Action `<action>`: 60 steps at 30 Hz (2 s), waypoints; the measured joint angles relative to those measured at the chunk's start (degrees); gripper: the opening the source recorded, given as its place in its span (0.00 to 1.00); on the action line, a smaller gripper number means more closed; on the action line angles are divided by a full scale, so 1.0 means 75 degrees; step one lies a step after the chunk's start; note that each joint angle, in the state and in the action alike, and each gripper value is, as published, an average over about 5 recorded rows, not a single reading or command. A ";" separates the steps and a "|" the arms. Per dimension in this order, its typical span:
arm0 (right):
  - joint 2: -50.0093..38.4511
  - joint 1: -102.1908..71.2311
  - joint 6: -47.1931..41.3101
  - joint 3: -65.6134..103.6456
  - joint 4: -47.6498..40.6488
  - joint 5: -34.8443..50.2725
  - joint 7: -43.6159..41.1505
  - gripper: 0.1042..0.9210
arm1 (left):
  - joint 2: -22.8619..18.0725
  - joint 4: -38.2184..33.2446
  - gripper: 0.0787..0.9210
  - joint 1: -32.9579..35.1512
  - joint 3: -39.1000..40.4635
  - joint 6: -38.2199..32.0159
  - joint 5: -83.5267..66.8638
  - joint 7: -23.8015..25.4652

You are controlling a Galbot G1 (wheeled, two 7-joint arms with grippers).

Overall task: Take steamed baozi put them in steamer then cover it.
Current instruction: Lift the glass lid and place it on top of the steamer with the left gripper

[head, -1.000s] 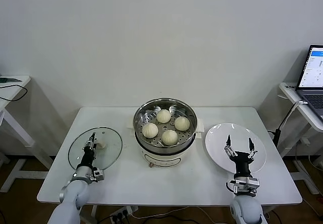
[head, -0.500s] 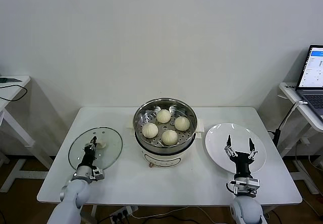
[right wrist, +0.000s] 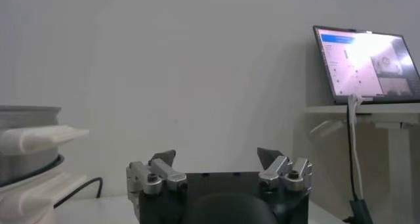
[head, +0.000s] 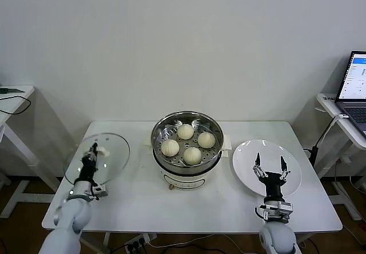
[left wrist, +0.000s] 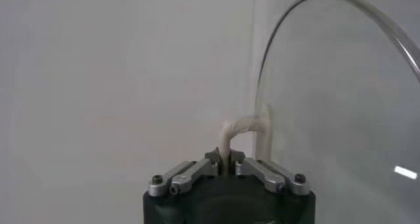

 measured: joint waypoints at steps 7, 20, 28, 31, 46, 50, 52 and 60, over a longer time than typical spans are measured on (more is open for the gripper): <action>0.0069 0.0005 -0.0025 -0.0049 0.0019 -0.0016 0.0042 0.88 | 0.0179 -0.1640 0.14 0.0274 0.0032 0.0448 -0.0010 0.0316; 0.0034 -0.0015 -0.0078 0.0096 -0.0079 -0.0012 0.0074 0.88 | -0.0106 -0.4145 0.14 -0.0055 0.1622 0.1883 0.0225 0.1352; 0.0056 0.0054 -0.0040 0.0112 -0.0222 -0.0014 0.0074 0.88 | -0.0648 -0.4430 0.14 -0.0716 0.3276 0.2866 0.0731 0.2212; 0.0084 0.0084 -0.0028 0.0100 -0.0278 -0.0020 0.0073 0.88 | -0.0898 -0.4232 0.14 -0.1012 0.3834 0.3145 0.0937 0.2481; 0.0115 0.0133 0.0011 0.0115 -0.0419 -0.0041 0.0062 0.88 | -0.2165 -0.2549 0.14 -0.1895 0.4908 0.3737 0.2224 0.3266; 0.0124 0.0136 0.0019 0.0117 -0.0444 -0.0056 0.0058 0.88 | -0.2393 -0.2196 0.14 -0.1975 0.4937 0.3790 0.2474 0.3340; 0.0126 0.0136 0.0021 0.0116 -0.0453 -0.0065 0.0056 0.88 | -0.2476 -0.2048 0.14 -0.2002 0.4941 0.3811 0.2564 0.3366; 0.0123 0.0166 0.0025 0.0102 -0.0508 -0.0086 0.0049 0.88 | -0.2677 -0.1622 0.14 -0.2052 0.4937 0.3841 0.2793 0.3419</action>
